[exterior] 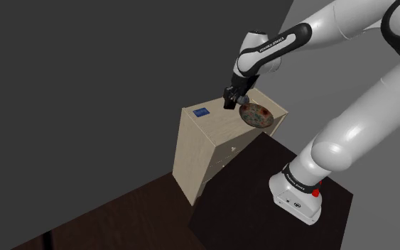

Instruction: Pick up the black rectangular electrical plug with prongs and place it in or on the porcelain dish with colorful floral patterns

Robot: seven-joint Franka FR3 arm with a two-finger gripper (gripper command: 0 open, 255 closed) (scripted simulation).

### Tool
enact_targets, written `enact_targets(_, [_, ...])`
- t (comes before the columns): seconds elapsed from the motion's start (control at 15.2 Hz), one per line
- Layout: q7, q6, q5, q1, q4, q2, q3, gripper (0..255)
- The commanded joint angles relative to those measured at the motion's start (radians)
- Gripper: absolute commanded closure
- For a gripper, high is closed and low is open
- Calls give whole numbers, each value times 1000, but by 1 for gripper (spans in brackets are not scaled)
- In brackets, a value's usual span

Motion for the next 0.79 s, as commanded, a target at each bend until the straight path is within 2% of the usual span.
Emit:
enact_targets(0.0, [5, -30, -7, -1, 5, -24, 0, 255])
enact_targets(0.73, [24, -193, -30, -5, 66, -128, 7, 255])
